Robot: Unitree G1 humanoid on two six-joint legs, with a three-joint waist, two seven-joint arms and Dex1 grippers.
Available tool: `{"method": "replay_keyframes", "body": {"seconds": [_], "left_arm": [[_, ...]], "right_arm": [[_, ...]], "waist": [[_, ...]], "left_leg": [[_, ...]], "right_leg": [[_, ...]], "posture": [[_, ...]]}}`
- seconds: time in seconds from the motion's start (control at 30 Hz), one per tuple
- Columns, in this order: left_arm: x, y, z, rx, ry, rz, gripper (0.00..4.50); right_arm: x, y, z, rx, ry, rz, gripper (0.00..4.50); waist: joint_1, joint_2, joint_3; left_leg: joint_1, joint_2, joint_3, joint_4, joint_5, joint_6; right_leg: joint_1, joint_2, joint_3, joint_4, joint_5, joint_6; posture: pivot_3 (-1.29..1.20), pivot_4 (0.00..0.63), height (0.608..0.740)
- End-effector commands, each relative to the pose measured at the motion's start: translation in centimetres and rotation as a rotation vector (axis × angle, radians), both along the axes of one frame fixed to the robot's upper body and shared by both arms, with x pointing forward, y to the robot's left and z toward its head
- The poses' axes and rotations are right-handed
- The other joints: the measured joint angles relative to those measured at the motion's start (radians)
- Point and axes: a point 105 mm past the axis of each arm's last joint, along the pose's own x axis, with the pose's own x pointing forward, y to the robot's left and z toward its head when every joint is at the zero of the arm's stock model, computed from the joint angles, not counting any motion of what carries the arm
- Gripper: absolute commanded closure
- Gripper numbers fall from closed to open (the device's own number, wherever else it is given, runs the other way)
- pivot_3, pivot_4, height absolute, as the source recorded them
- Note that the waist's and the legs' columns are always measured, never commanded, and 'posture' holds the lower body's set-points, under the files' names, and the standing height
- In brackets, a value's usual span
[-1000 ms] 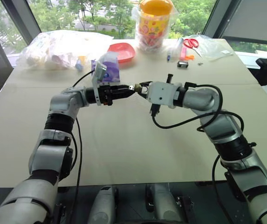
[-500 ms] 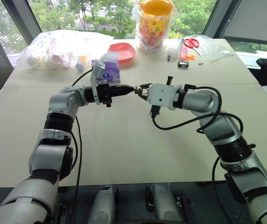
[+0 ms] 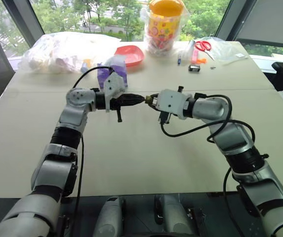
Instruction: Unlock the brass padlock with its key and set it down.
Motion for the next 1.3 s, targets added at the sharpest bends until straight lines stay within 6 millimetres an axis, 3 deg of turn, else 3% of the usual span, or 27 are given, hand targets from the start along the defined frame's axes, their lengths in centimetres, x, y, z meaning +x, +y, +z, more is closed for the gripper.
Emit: {"method": "replay_keyframes", "body": {"seconds": [0.03, 0.17, 0.33, 0.57, 0.77, 0.87, 0.97, 1.2, 1.23, 1.3], "left_arm": [[0.4, 0.2, -1.1, -0.049, 0.225, 0.04, 4.46], [0.2, 0.9, 1.3, -0.239, 0.497, 0.002, 4.46], [-0.5, 1.0, 2.2, -0.296, 0.663, -0.023, 2.44], [0.1, 0.4, 3.1, -0.339, 0.63, -0.002, 2.44], [0.4, -0.7, 2.4, -0.329, 0.636, 0.001, 2.44], [0.4, -1.0, 2.1, -0.317, 0.637, -0.009, 3.25], [0.3, -1.1, 1.8, -0.303, 0.641, -0.016, 4.42], [0.6, -0.6, 2.0, -0.319, 0.63, 0.01, 4.47], [0.6, -0.5, 2.1, -0.326, 0.63, 0.01, 4.5], [0.5, -0.1, 2.2, -0.346, 0.645, 0.006, 4.5]], "right_arm": [[-1.1, 1.2, 3.7, 0.062, -0.134, 0.069, 3.81], [-1.0, 1.2, 3.6, 0.016, -0.182, 0.073, 3.81], [-0.9, 1.2, 3.4, -0.008, -0.208, 0.081, 3.81], [-0.9, 1.2, 3.2, -0.027, -0.216, 0.085, 3.81], [-1.0, 1.5, 3.3, -0.028, -0.223, 0.093, 3.81], [-1.2, 1.6, 3.3, -0.025, -0.223, 0.095, 3.81], [-1.2, 1.6, 3.3, -0.024, -0.222, 0.09, 3.81], [-1.2, 1.1, 3.0, -0.018, -0.202, 0.067, 3.81], [-1.2, 1.0, 2.9, -0.013, -0.191, 0.06, 2.79], [-1.3, 0.2, 2.5, -0.016, -0.167, 0.041, 1.94]], "waist": [[0.0, 0.0, 0.0], [-0.003, 0.0, 0.0], [-0.005, 0.0, 0.0], [-0.001, 0.0, 0.0], [-0.002, 0.0, 0.0], [-0.003, 0.0, 0.0], [-0.003, 0.0, 0.0], [-0.002, 0.0, 0.0], [-0.002, 0.0, 0.0], [-0.001, 0.0, 0.0]], "left_leg": [[0.0, 0.0, 0.0, 0.0, 0.0, 0.0], [0.0, 0.0, 0.0, 0.0, 0.0, 0.0], [0.0, 0.0, -0.001, 0.0, 0.0, 0.0], [0.0, 0.0, -0.001, 0.0, 0.0, 0.0], [0.0, 0.0, -0.001, 0.0, 0.0, 0.0], [0.0, 0.0, -0.001, 0.0, 0.0, 0.0], [0.0, 0.0, -0.001, 0.0, 0.0, 0.0], [0.0, 0.0, -0.001, 0.0, 0.0, 0.0], [0.0, 0.0, -0.001, 0.0, 0.0, 0.0], [0.0, 0.0, -0.001, 0.0, 0.0, 0.0]], "right_leg": [[0.0, 0.0, 0.0, 0.0, 0.0, 0.0], [0.0, 0.0, 0.0, 0.0, 0.0, 0.001], [0.0, 0.001, 0.0, 0.0, 0.0, 0.001], [0.0, 0.0, 0.0, 0.0, 0.0, 0.001], [0.0, 0.0, 0.0, 0.0, 0.0, 0.001], [0.0, 0.0, 0.0, 0.0, 0.0, 0.001], [0.0, 0.0, 0.0, 0.0, 0.0, 0.001], [0.0, 0.0, 0.0, 0.0, 0.0, 0.001], [0.0, 0.0, 0.0, 0.0, 0.0, 0.001], [0.0, 0.0, 0.0, 0.0, 0.0, 0.001]], "posture": [[0.0, 0.15, 0.74], [0.0, 0.15, 0.74], [0.0, 0.15, 0.74], [0.0, 0.15, 0.74], [0.0, 0.15, 0.74], [0.0, 0.15, 0.74], [0.0, 0.15, 0.74], [0.0, 0.15, 0.74], [0.0, 0.15, 0.74], [0.0, 0.15, 0.74]]}}
